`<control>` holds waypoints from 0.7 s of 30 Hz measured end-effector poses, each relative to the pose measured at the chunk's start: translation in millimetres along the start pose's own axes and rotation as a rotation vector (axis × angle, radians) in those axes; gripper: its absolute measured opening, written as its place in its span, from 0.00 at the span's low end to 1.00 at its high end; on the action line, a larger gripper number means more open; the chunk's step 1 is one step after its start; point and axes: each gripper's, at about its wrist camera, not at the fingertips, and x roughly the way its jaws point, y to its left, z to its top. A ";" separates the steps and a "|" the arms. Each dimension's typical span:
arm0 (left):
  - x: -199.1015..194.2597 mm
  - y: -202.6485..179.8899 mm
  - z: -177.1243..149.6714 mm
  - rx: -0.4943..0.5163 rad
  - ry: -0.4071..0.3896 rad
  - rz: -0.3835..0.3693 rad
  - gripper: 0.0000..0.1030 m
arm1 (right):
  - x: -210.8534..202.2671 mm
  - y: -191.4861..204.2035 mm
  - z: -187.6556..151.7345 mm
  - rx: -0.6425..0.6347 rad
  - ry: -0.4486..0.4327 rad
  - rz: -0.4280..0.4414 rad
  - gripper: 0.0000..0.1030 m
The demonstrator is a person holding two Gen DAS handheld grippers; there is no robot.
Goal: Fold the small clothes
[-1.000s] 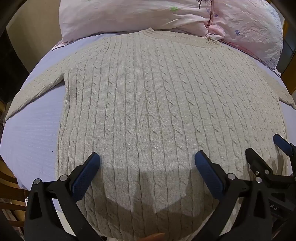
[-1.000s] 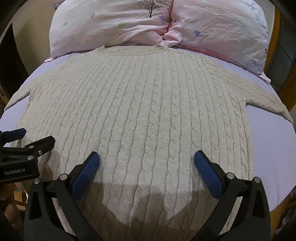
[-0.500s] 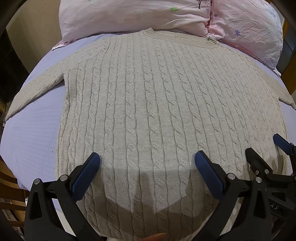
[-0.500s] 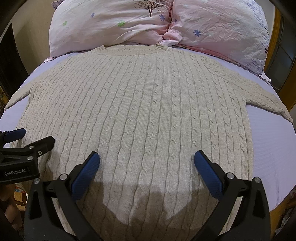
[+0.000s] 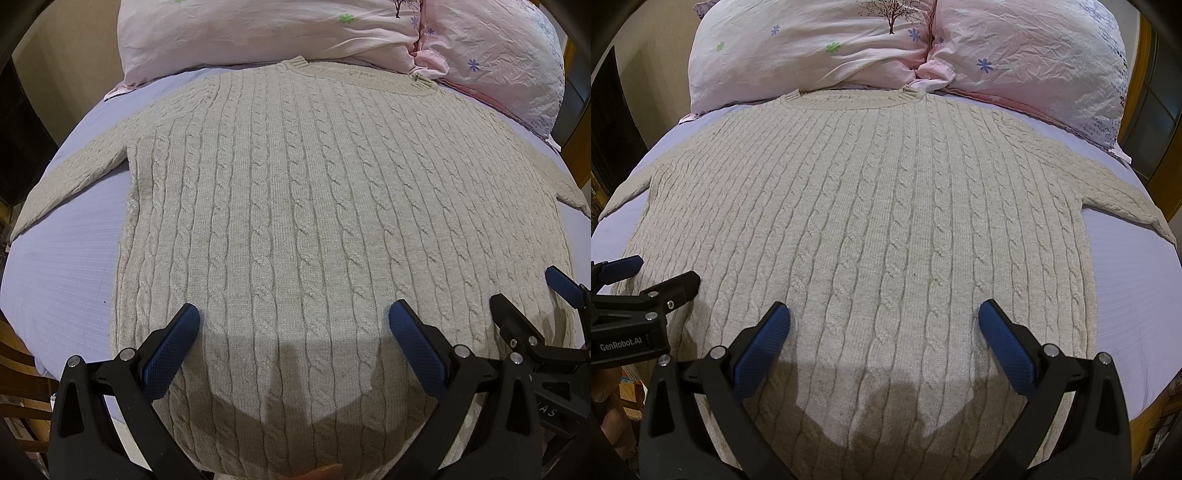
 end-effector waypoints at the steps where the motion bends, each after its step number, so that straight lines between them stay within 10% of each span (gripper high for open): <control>1: 0.0 0.1 0.0 0.000 0.000 0.000 0.99 | 0.0 0.0 0.0 0.000 0.000 0.000 0.98; 21: 0.1 -0.1 0.6 0.003 -0.006 0.000 0.99 | 0.2 0.1 -0.4 0.000 0.001 0.000 0.98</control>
